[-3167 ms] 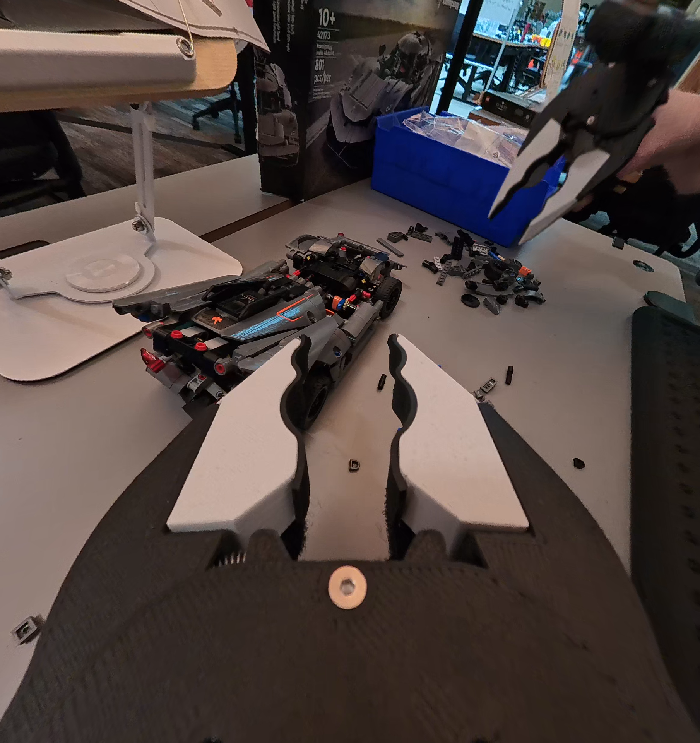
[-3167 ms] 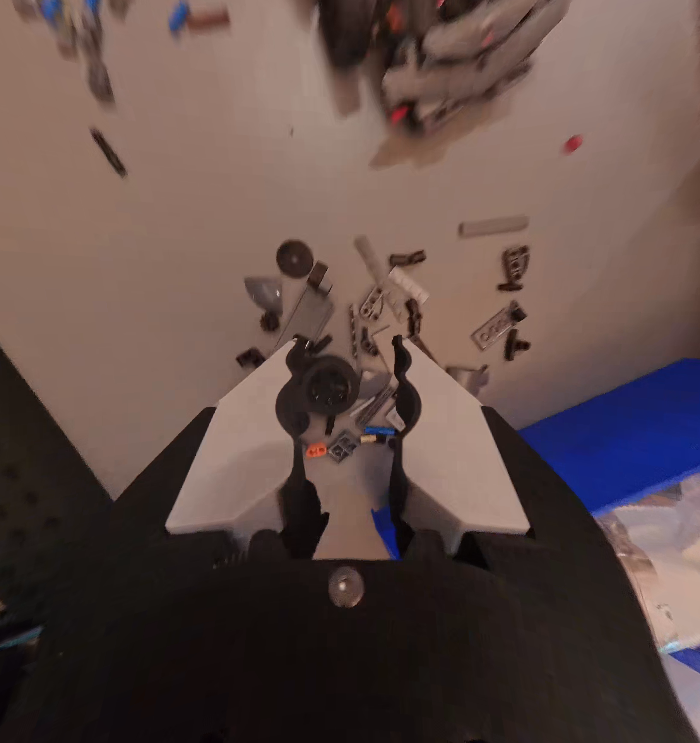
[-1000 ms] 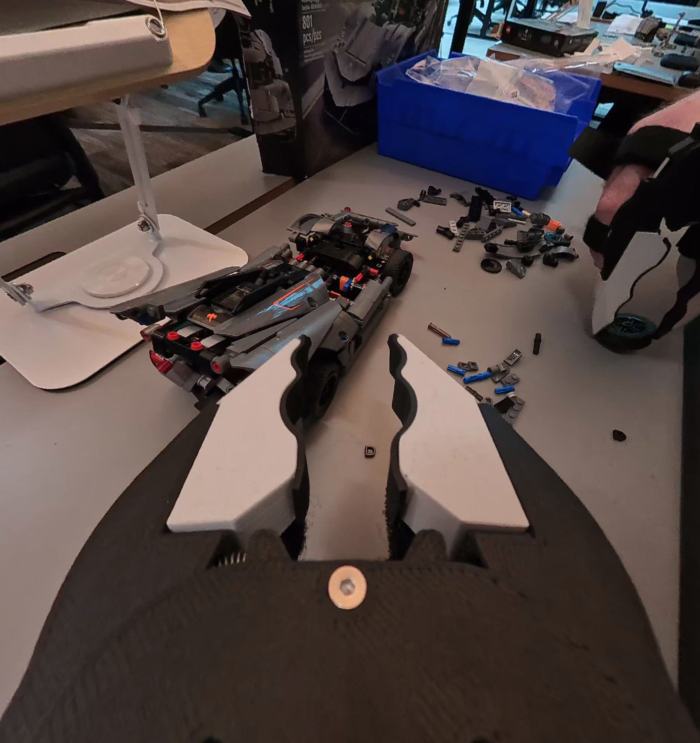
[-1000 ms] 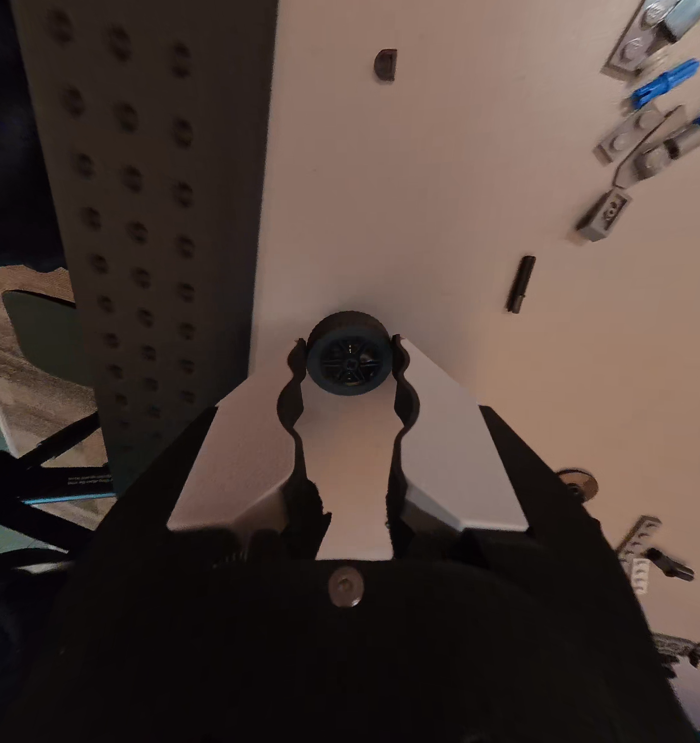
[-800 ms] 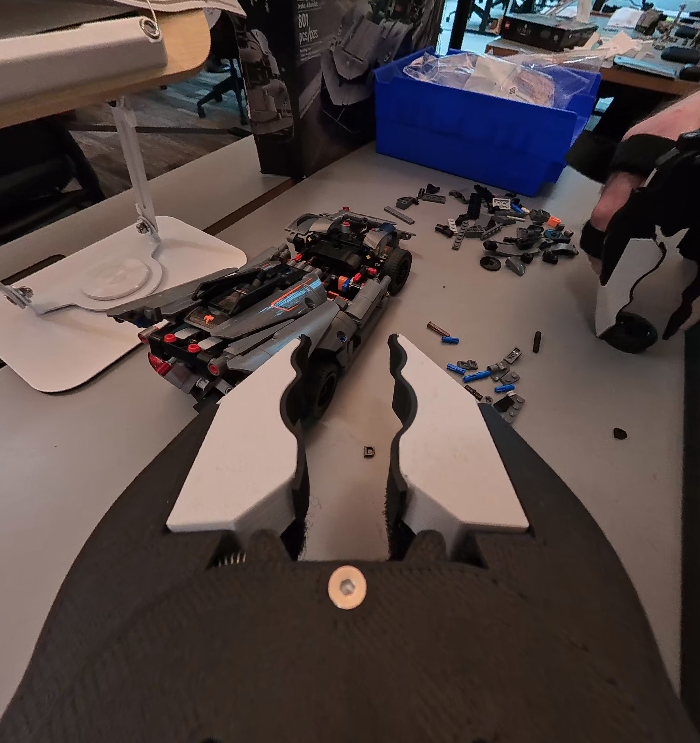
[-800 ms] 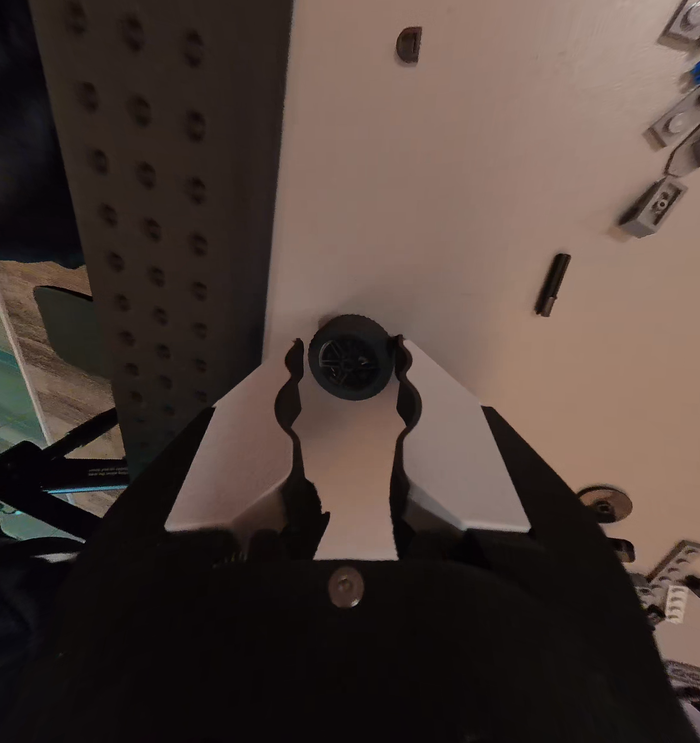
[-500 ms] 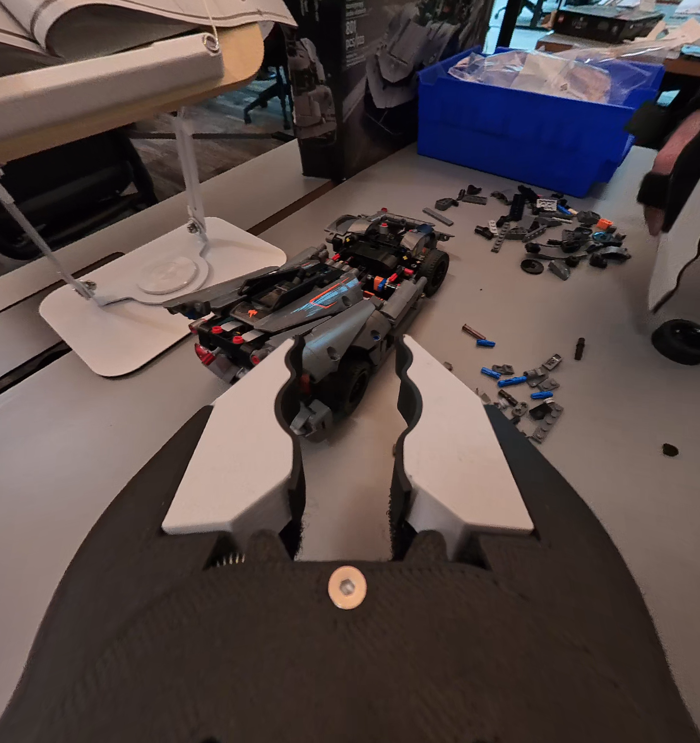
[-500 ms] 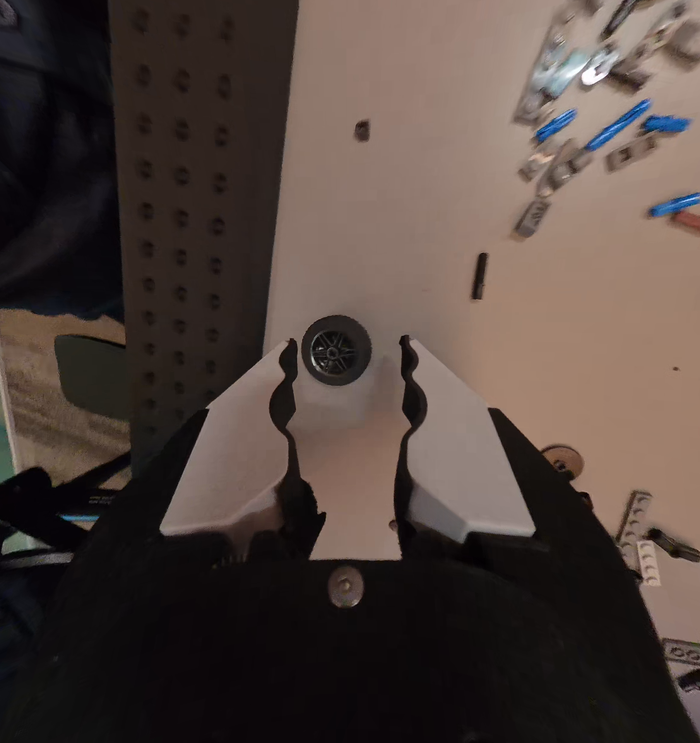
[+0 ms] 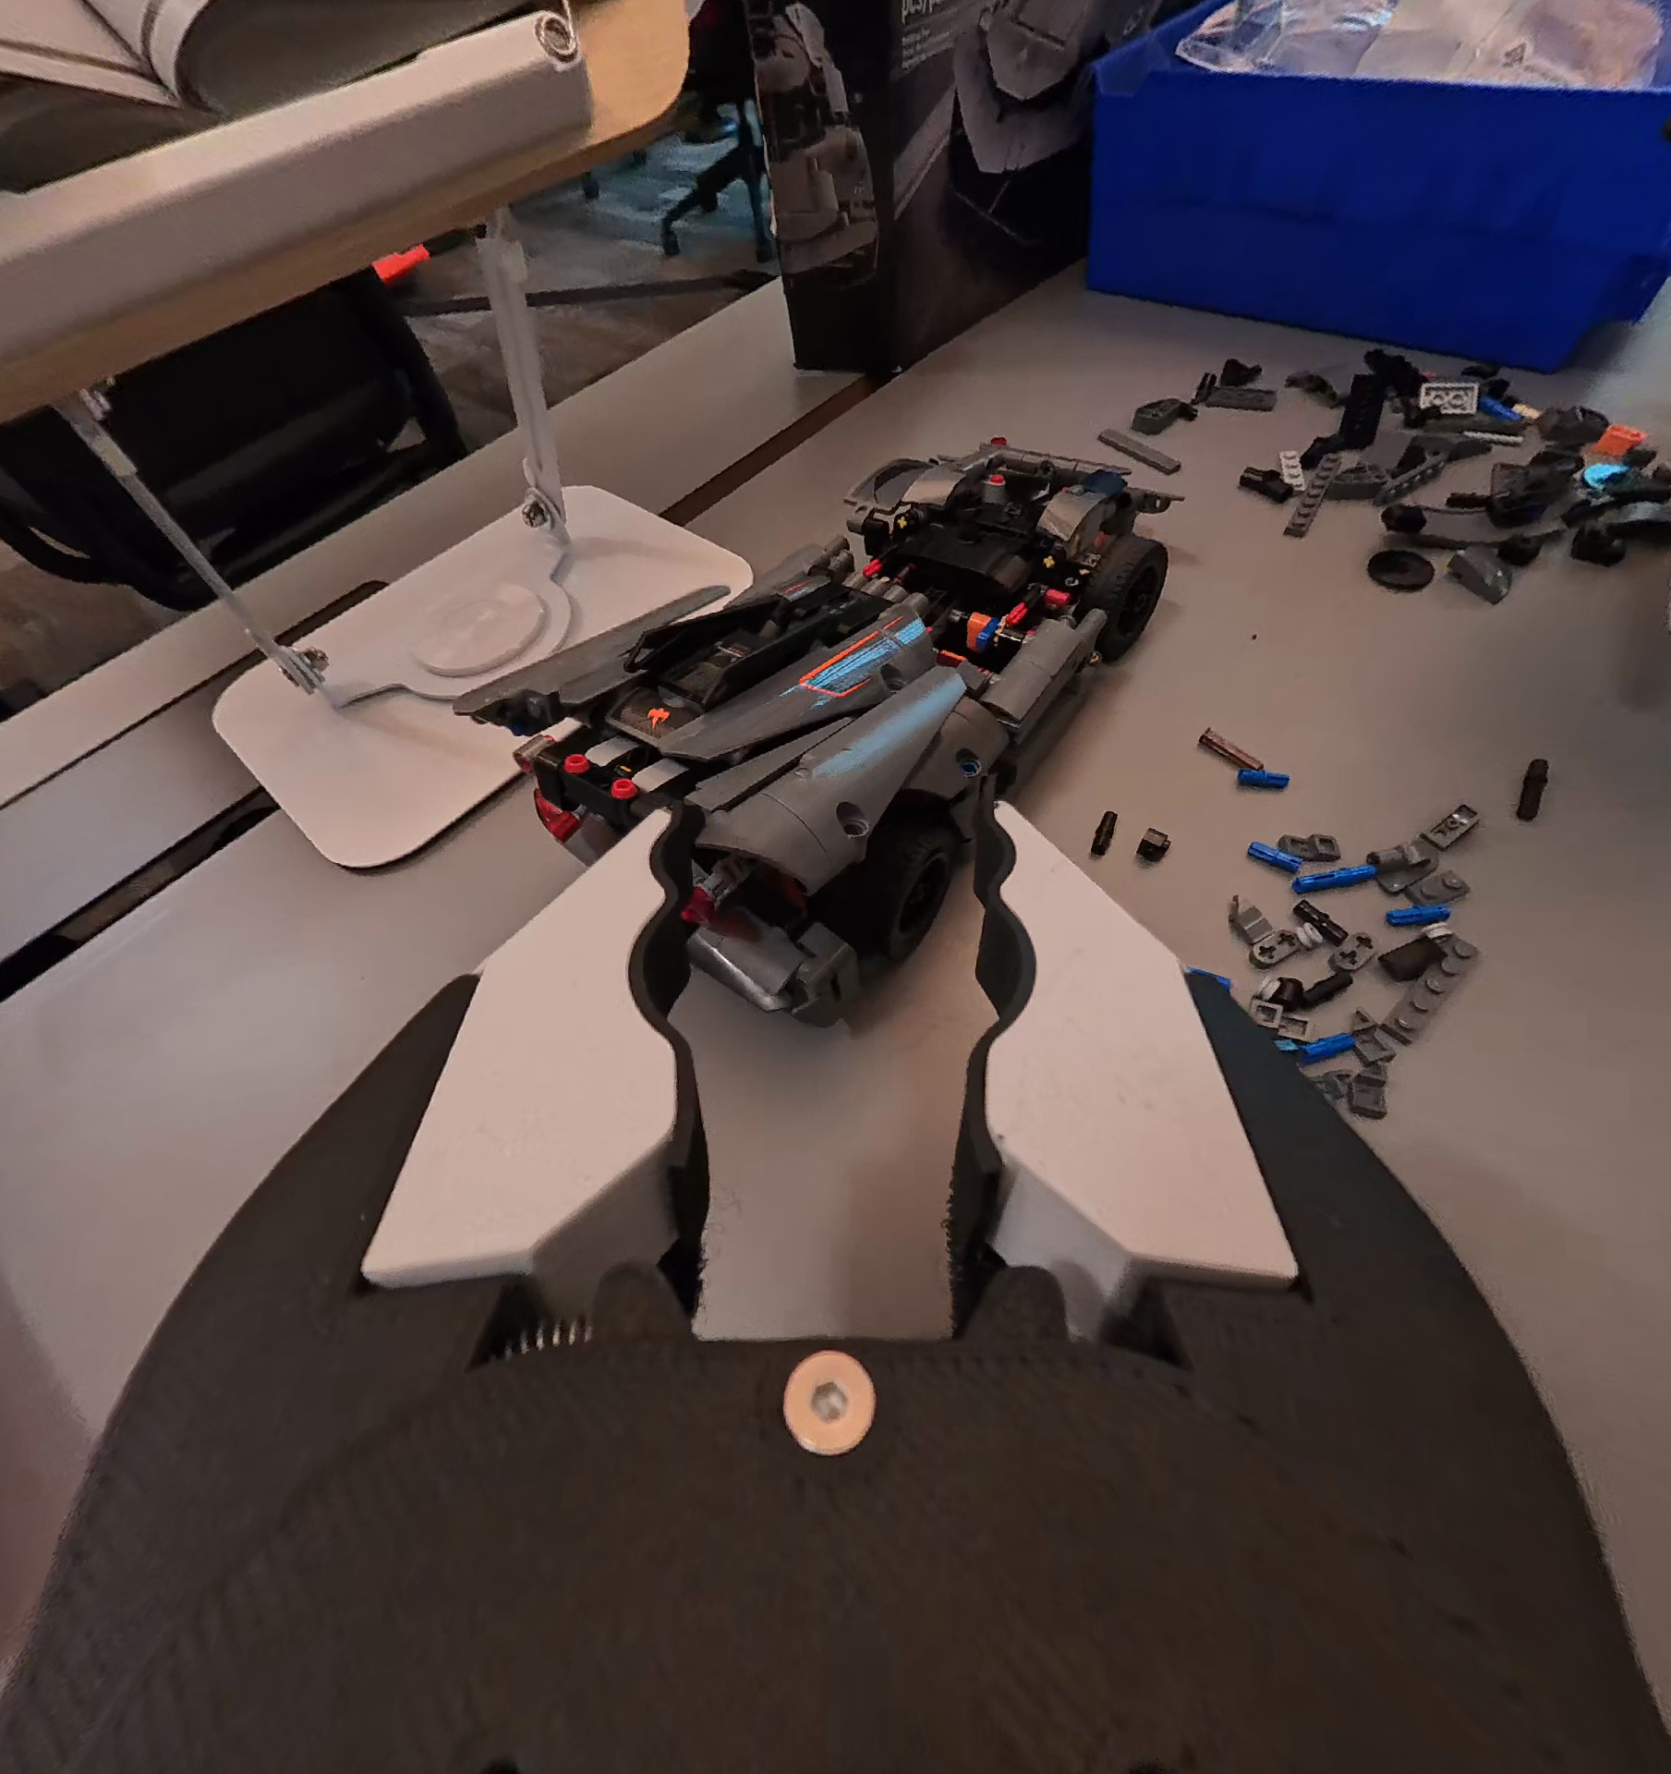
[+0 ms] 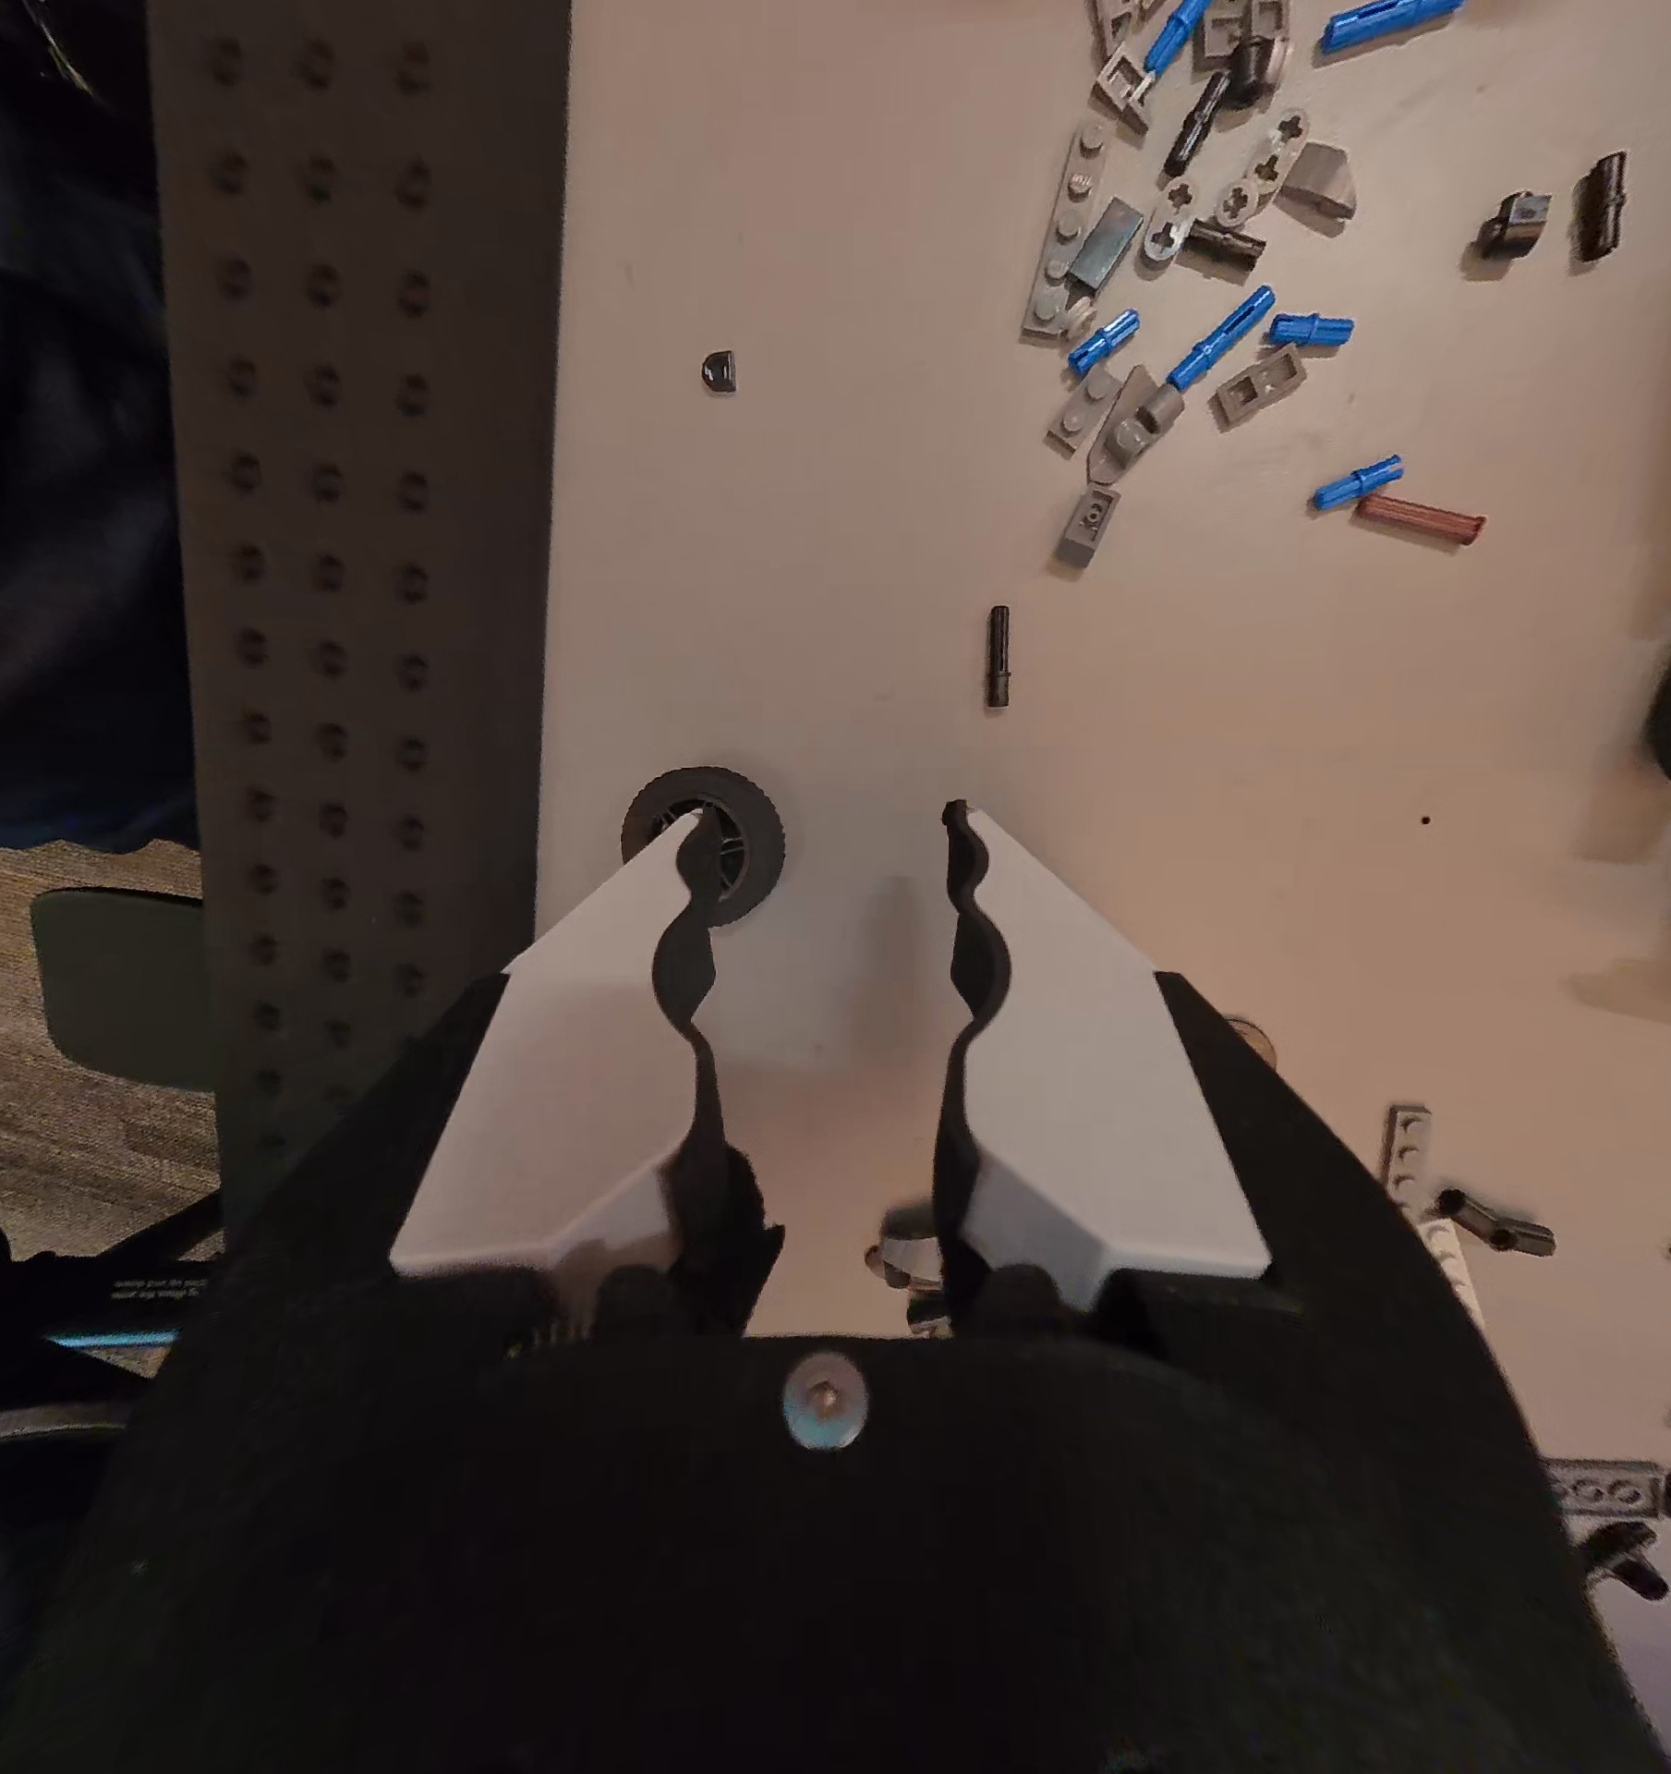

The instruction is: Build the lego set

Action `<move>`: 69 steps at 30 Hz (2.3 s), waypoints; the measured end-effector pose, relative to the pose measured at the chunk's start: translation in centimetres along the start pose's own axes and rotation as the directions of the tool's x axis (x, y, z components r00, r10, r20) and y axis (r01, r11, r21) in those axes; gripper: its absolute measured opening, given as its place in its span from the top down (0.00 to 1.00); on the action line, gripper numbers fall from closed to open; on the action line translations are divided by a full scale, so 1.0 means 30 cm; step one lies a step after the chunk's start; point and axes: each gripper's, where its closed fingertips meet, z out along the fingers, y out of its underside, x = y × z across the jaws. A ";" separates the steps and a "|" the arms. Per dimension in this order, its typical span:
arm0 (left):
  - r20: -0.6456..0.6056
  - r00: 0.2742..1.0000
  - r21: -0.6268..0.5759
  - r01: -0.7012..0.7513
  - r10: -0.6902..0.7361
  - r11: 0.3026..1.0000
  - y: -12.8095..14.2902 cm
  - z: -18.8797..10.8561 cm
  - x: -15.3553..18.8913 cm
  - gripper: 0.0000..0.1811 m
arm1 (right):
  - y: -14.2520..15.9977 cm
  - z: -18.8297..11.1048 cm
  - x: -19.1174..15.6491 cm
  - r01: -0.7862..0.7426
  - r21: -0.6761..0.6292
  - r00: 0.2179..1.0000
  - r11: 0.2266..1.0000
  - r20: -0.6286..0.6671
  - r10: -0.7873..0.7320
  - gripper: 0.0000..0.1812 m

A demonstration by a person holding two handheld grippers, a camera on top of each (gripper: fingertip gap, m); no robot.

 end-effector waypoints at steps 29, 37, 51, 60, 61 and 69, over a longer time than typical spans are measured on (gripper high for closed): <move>0.070 0.981 -0.064 -0.175 0.180 0.982 0.002 0.026 0.001 0.63 | -0.017 -0.170 0.234 -0.109 0.191 0.922 0.975 -0.348 0.171 0.72; 0.098 0.981 -0.036 -0.166 0.169 0.985 -0.021 0.004 -0.023 0.64 | 0.086 -0.286 0.370 -0.214 0.284 0.808 0.935 -0.487 0.333 0.73; 0.110 0.979 -0.022 -0.169 0.170 0.985 -0.032 -0.004 -0.021 0.65 | 0.215 -0.285 0.436 -0.313 0.259 0.757 0.914 -0.512 0.405 0.76; 0.091 0.979 -0.028 -0.180 0.181 0.983 -0.026 0.002 -0.007 0.65 | 0.188 -0.267 0.465 -0.288 0.305 0.749 0.908 -0.519 0.412 0.76; 0.089 0.979 -0.030 -0.182 0.184 0.983 -0.025 0.003 -0.005 0.65 | 0.180 -0.267 0.470 -0.275 0.309 0.746 0.910 -0.529 0.405 0.76; 0.090 0.977 -0.030 -0.190 0.192 0.981 -0.030 0.005 0.000 0.65 | 0.081 -0.240 0.537 -0.158 0.377 0.719 0.913 -0.590 0.368 0.78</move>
